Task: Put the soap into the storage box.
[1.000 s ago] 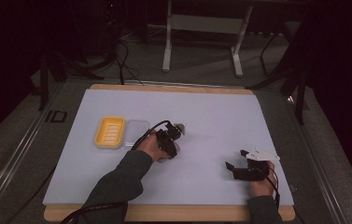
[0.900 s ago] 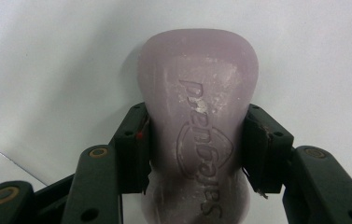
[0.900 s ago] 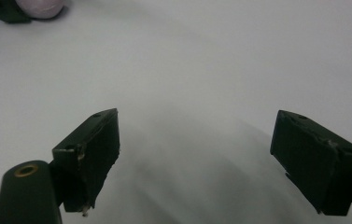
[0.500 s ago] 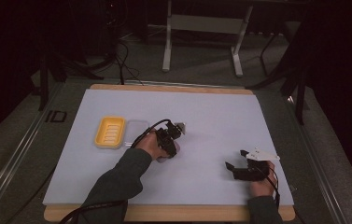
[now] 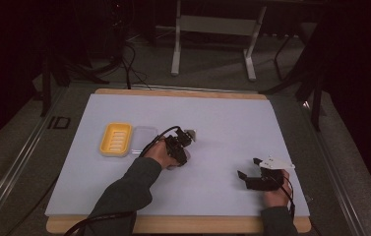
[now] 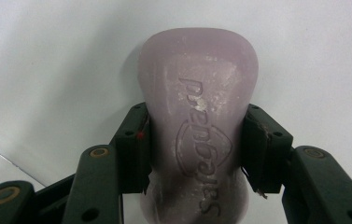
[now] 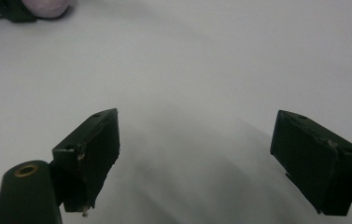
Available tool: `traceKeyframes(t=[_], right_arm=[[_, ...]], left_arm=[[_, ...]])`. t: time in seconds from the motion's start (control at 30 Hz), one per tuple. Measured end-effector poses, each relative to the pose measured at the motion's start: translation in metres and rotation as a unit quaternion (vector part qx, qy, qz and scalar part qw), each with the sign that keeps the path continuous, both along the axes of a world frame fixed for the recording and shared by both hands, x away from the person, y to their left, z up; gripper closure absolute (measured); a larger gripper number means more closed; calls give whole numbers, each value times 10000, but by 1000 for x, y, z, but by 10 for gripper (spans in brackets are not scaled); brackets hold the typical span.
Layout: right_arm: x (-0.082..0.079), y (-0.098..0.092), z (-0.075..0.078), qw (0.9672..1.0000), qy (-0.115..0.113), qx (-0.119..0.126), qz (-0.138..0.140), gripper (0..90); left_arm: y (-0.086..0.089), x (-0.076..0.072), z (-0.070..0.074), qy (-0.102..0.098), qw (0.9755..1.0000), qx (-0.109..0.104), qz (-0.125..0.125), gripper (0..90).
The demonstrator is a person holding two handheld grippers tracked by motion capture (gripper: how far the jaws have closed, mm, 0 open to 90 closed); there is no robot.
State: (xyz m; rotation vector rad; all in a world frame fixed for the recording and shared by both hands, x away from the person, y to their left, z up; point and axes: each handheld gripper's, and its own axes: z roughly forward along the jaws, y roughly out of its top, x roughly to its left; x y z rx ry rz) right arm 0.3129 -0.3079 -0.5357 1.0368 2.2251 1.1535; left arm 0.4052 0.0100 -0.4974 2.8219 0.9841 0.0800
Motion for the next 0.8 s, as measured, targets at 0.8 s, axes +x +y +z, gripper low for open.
traceKeyframes(t=[0.8], right_arm=[[0,0,0,10000,-3,-5,2,154]], left_arm=[[-5,3,0,110,9998,156,60,499]])
